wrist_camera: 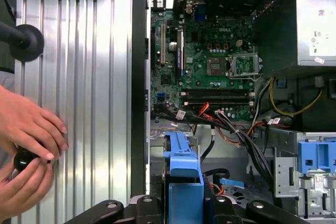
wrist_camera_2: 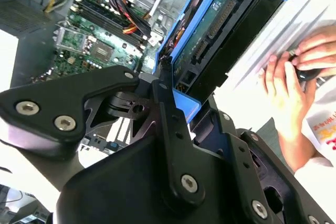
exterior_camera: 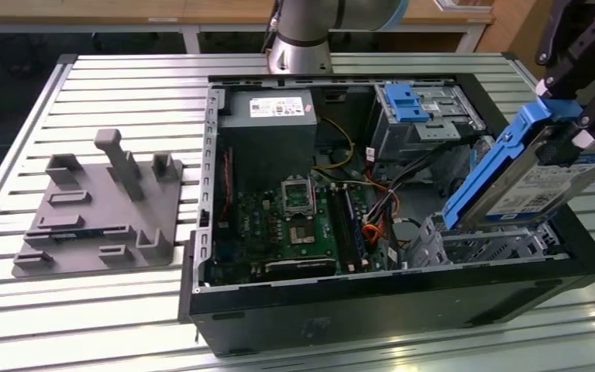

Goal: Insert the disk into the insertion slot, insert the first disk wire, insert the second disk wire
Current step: 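Insert the disk into the insertion slot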

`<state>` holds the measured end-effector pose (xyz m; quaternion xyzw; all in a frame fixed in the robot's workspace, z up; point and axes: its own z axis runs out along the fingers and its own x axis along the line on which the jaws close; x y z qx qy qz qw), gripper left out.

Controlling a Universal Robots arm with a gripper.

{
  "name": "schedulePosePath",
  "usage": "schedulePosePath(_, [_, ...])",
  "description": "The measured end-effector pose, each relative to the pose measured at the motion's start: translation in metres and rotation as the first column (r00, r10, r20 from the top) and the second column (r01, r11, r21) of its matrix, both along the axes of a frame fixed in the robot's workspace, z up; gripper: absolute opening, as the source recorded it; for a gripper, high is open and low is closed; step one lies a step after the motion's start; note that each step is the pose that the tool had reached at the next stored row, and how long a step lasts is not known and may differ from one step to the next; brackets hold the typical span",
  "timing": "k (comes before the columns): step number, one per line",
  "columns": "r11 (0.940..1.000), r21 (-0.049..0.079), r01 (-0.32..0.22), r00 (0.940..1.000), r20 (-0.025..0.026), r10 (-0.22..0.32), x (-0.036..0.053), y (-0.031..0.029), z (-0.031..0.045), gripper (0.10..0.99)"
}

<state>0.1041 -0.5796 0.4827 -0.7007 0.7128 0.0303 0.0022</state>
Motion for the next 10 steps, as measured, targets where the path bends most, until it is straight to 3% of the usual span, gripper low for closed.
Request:
schedulePosePath(4, [0.9996, 0.028, 0.0, 1.0, 0.0, 0.0, 0.0, 0.0, 0.0, 0.365])
schedulePosePath(7, [0.9993, 0.036, 0.0, 1.0, 0.0, 0.0, 0.0, 0.0, 0.0, 0.365])
schedulePosePath(10, [0.9993, 0.036, 0.0, 1.0, 0.0, 0.0, 0.0, 0.0, 0.0, 0.365])
